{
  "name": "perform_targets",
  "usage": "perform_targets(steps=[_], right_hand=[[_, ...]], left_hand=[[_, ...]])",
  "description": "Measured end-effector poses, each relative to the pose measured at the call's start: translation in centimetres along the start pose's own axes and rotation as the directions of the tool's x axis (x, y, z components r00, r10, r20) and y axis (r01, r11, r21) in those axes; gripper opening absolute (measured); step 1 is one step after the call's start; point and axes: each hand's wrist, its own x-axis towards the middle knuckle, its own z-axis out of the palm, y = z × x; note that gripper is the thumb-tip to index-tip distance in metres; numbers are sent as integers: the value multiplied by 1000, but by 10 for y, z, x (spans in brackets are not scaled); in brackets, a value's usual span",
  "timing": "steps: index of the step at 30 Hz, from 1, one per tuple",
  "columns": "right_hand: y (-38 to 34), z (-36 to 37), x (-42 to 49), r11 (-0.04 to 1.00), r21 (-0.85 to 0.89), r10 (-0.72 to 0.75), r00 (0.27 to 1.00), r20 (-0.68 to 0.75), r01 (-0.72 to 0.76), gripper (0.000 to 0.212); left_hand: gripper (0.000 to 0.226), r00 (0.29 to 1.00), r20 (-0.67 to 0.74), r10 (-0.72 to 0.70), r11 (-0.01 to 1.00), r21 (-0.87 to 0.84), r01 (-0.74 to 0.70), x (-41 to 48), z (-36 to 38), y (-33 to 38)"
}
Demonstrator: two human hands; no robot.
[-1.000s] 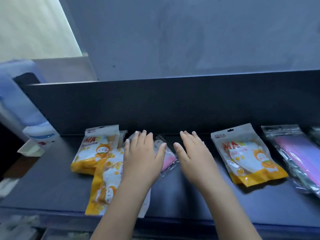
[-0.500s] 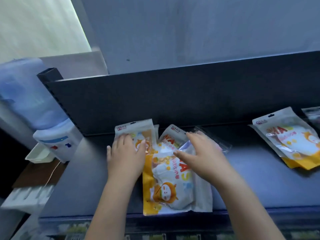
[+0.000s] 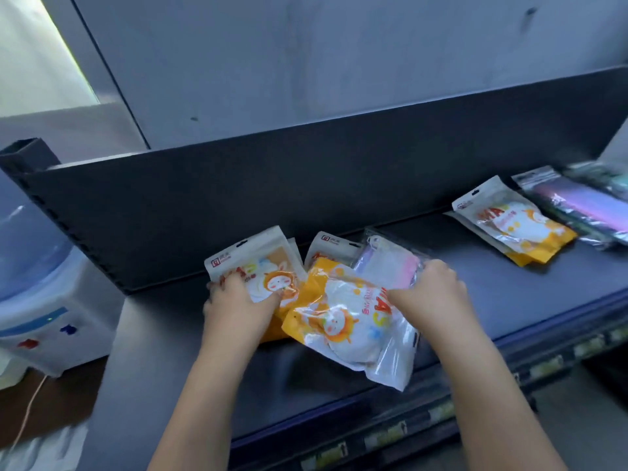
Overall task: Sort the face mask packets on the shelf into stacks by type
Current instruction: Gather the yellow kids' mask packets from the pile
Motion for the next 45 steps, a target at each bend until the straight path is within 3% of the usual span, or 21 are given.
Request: perform_targets(steps=[4,7,11,13,18,22,24,26,28,30,31,32,34,37,40,43,45], right_hand=[[-1,1,-3,1000,20,-19,1000,21,19,52],[-5,1,-10,994,-97,56,998,-17,-57,29],[-6,2,-15,970,-191,157,987,25,-149,62],[-7,3,-14,983,-118,147,988,42,-141,67],[-6,11,-5,964,259,65,998,-12,-59,72],[-25,12,2,895,441,-65,998,-6,61,46],[-44,17,2,851,496,-153,985,-80,172,40],[-68,22,-3,820,438,-296,928,-228,369,36],[-92,27,-6,716,345,-520,793,-316,607,32],[-110,30,-10,617,231,-694,659,-289,752,31],[-115,30,-15,618,177,-724,642,-252,766,35],[-117,30,-20,651,122,-719,660,-219,750,42],[-113,29,-34,793,-42,-603,772,-199,608,43],[-93,26,-50,937,-274,-241,969,-54,218,22],[-75,29,-56,922,-369,-82,991,109,117,26],[-71,30,-63,931,-329,-131,986,103,158,36],[-70,32,-63,956,-199,-199,976,88,213,34]], left_hand=[[101,998,-8,-60,984,-171,58,3,-7,-9],[103,996,-25,-90,969,-233,82,4,-12,-18],[105,995,-68,-69,964,-261,49,6,-15,-28],[109,995,-92,-39,959,-282,11,4,-15,-32],[107,988,-151,5,947,-318,-53,3,-16,-38],[105,978,-208,11,918,-386,-93,2,-20,-44],[107,972,-233,15,916,-387,-106,0,-23,-45],[107,966,-256,29,909,-395,-132,-3,-24,-46],[103,963,-269,35,884,-440,-155,-4,-26,-49],[94,965,-262,15,847,-510,-152,-6,-27,-51],[91,965,-263,8,828,-539,-154,-6,-28,-52],[90,964,-267,4,816,-557,-158,-7,-29,-52],[87,961,-276,1,805,-570,-165,-7,-31,-51],[83,964,-267,2,791,-589,-165,-9,-30,-50],[78,961,-278,5,777,-603,-179,-10,-28,-49],[72,957,-290,23,755,-622,-207,-13,-25,-45],[66,956,-293,22,739,-639,-213,-15,-25,-42]])
